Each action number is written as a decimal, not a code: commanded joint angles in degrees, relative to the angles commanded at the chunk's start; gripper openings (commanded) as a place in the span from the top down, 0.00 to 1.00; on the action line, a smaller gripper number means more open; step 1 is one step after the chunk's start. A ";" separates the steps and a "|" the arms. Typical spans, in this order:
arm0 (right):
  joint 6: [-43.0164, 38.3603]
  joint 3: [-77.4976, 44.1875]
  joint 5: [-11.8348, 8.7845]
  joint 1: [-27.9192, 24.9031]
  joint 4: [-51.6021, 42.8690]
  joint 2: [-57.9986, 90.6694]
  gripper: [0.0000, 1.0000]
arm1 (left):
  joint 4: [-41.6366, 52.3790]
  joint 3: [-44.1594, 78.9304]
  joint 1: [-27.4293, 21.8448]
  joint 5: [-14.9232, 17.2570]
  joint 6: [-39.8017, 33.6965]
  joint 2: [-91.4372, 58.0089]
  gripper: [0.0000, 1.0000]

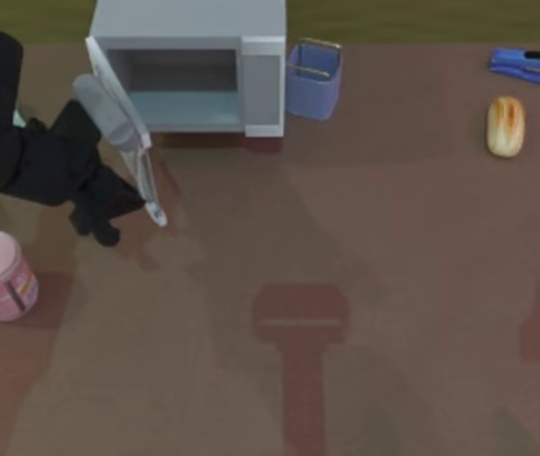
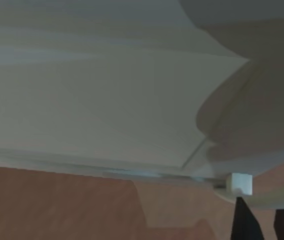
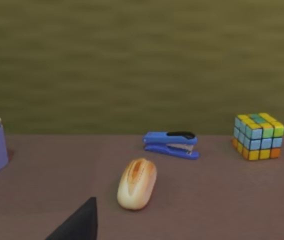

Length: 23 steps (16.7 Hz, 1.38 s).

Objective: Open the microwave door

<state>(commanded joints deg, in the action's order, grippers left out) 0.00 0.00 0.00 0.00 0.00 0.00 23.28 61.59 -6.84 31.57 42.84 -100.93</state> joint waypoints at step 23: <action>0.00 0.00 0.00 0.00 0.00 0.00 0.00 | 3.38 1.47 1.83 2.20 5.27 -0.83 1.00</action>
<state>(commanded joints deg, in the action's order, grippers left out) 0.00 0.00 0.00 0.00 0.00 0.00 26.66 63.05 -5.01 33.77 48.11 -101.76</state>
